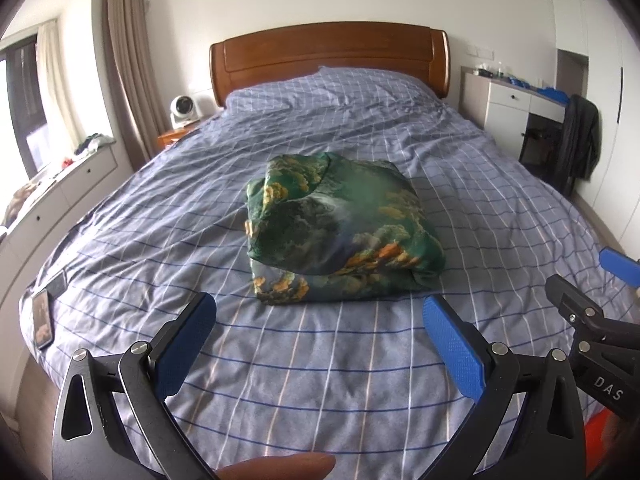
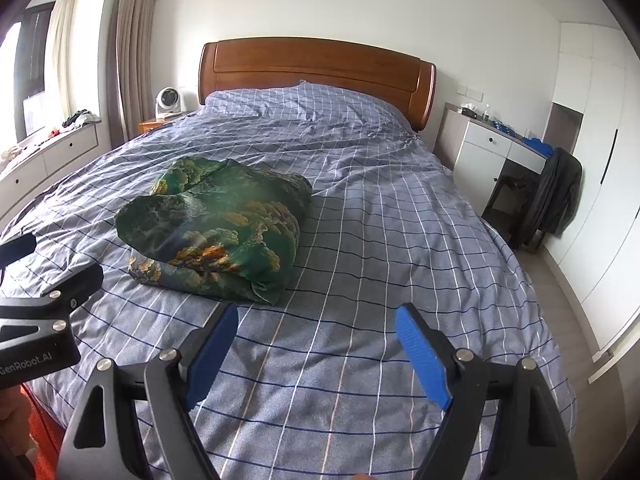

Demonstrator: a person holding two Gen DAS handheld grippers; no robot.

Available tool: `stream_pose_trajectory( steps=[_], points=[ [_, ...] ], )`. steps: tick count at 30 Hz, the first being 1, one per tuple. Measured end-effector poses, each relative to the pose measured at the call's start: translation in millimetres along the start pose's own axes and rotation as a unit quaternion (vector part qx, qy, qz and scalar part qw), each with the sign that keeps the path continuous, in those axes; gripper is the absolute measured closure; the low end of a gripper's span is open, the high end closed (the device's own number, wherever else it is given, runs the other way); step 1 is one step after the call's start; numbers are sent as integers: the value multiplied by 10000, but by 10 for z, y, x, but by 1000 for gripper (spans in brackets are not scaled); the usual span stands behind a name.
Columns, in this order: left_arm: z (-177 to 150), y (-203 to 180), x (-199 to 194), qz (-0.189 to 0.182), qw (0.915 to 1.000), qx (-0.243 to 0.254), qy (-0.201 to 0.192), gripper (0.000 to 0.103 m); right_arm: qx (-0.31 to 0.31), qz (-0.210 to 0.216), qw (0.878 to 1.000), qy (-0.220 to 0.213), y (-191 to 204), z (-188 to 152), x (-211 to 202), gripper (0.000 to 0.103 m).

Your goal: Fold large clothes

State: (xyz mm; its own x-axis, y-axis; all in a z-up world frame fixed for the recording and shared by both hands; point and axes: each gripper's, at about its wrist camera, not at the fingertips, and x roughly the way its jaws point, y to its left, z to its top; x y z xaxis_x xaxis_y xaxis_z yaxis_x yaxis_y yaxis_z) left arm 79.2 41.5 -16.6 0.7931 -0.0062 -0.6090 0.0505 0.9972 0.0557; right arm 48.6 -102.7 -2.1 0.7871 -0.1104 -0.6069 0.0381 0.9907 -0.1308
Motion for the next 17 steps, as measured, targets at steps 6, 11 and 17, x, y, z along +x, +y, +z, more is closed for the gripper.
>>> stream_pose_trajectory(
  steps=[6, 11, 17],
  points=[
    [9, 14, -57, 20, 10000, -33, -77, 0, 23, 11, 10000, -5, -11, 8, -15, 20],
    [-8, 66, -52, -40, 9999, -143, -38, 0, -11, -11, 10000, 5, -17, 8, -21, 20],
    [-24, 84, -69, 20, 9998, -183, -75, 0, -57, 4, 10000, 12, 4, 20, -41, 20]
  ],
)
